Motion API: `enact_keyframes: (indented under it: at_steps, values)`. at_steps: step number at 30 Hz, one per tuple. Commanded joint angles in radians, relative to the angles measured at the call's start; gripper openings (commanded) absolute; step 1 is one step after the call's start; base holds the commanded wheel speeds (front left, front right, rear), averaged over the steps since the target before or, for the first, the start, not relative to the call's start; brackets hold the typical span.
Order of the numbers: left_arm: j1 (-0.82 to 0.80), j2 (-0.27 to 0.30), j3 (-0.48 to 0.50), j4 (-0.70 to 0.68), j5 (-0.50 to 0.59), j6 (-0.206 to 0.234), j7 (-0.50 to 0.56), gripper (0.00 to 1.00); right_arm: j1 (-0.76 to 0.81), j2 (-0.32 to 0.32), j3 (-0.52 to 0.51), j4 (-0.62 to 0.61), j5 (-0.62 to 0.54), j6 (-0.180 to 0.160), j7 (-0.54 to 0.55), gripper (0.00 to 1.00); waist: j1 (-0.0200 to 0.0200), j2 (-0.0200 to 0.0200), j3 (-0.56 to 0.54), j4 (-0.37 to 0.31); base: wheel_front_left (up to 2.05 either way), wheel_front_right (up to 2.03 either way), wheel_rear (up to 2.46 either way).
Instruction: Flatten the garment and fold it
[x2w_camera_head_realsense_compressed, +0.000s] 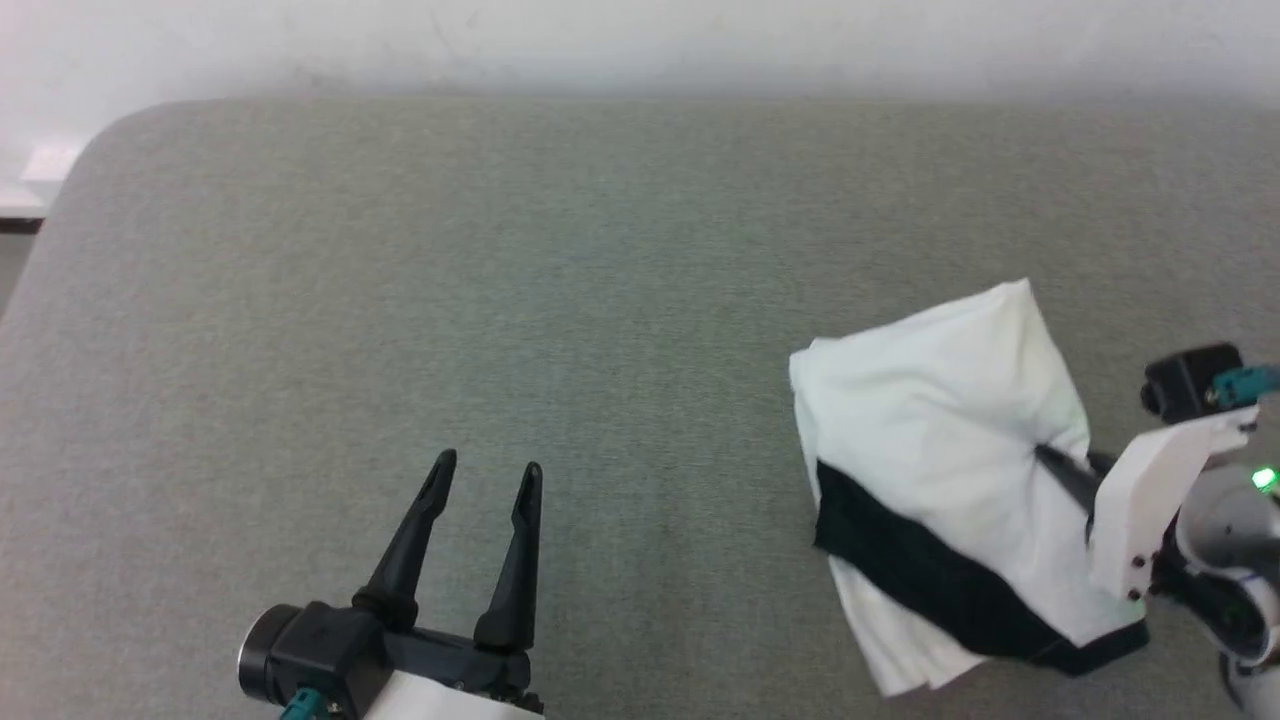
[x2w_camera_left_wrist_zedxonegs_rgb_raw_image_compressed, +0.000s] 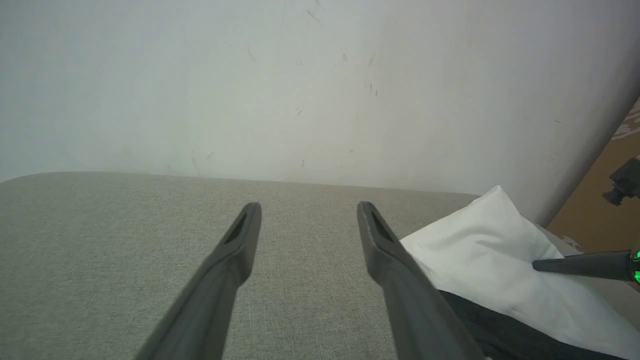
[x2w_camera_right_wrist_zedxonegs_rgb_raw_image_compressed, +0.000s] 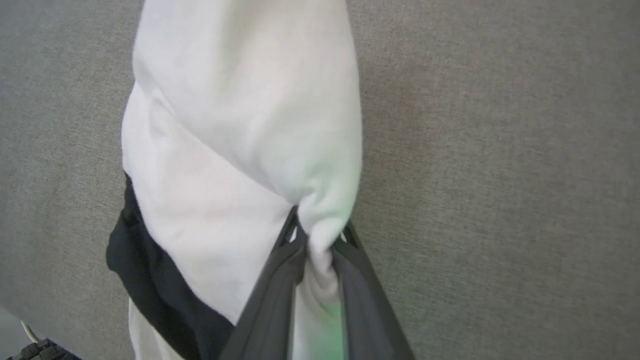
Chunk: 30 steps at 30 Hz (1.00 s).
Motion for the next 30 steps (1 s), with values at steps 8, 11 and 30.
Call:
enact_keyframes:
  at_steps: [8, 11, 30]
  values:
    - [-0.037, 0.015, -0.001, -0.026, 0.015, 0.011, 0.017, 1.00, -0.139, -0.108, 0.034, 0.033, -0.031, -0.002, 0.052, 0.00, 0.0000, -0.0001, 0.052, -0.108, 0.00, 0.00, 0.00]
    - [-0.054, 0.020, 0.001, -0.043, 0.028, 0.017, 0.023, 1.00, -0.186, -0.158, 0.051, 0.053, -0.043, -0.002, 0.051, 0.00, 0.0000, -0.0001, 0.088, -0.138, 0.00, 0.00, 0.00]
    - [-0.257, 0.056, -0.020, -0.134, 0.142, 0.027, 0.098, 1.00, -0.447, -0.372, 0.153, 0.232, -0.105, -0.002, -0.122, 0.00, 0.0000, -0.0001, 0.352, -0.285, 0.00, 0.00, 0.00]
